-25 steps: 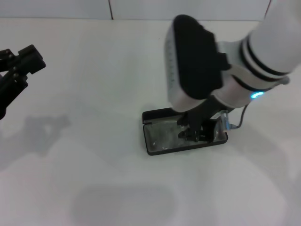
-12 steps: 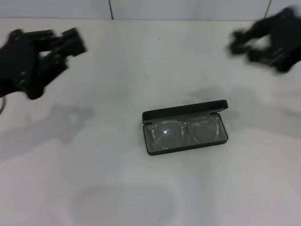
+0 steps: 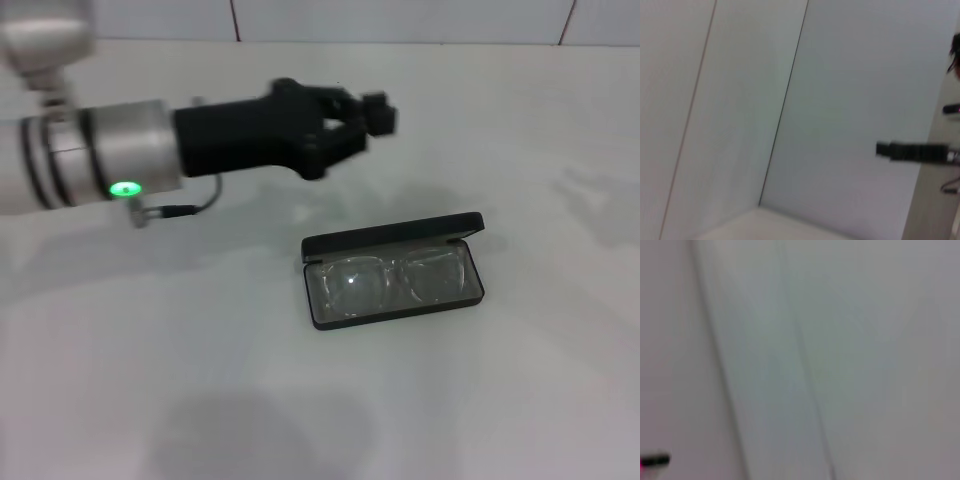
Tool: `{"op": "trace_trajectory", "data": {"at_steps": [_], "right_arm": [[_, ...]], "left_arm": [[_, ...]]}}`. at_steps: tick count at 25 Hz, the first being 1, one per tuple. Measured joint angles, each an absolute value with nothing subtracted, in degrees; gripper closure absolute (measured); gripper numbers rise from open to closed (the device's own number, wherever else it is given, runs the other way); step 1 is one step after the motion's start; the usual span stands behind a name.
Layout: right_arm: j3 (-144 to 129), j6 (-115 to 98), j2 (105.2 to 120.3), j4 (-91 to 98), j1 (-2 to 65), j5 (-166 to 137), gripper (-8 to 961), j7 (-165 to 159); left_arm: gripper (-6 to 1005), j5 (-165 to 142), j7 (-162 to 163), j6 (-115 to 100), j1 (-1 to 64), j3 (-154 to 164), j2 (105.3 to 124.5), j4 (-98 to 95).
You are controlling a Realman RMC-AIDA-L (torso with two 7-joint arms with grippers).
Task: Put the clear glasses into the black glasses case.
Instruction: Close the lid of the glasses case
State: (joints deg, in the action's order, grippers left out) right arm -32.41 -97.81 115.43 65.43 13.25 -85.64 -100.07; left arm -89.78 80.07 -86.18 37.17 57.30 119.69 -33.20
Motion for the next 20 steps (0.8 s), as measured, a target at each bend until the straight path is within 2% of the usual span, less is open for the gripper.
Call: {"op": "trace_trajectory", "data": {"at_steps": [3, 20], "right_arm": [[-28.7, -99.2, 115.26, 59.7, 13.6, -86.0, 734, -97.7], [-27.9, -98.5, 113.83, 49.5, 17.6, -86.3, 733, -92.4]], "left_arm": [[817, -90.1, 80.5, -80.1, 39.8, 63.5, 119.81, -31.2], [819, -90.5, 80.9, -70.5, 40.5, 73.9, 120.1, -27.0]]}}
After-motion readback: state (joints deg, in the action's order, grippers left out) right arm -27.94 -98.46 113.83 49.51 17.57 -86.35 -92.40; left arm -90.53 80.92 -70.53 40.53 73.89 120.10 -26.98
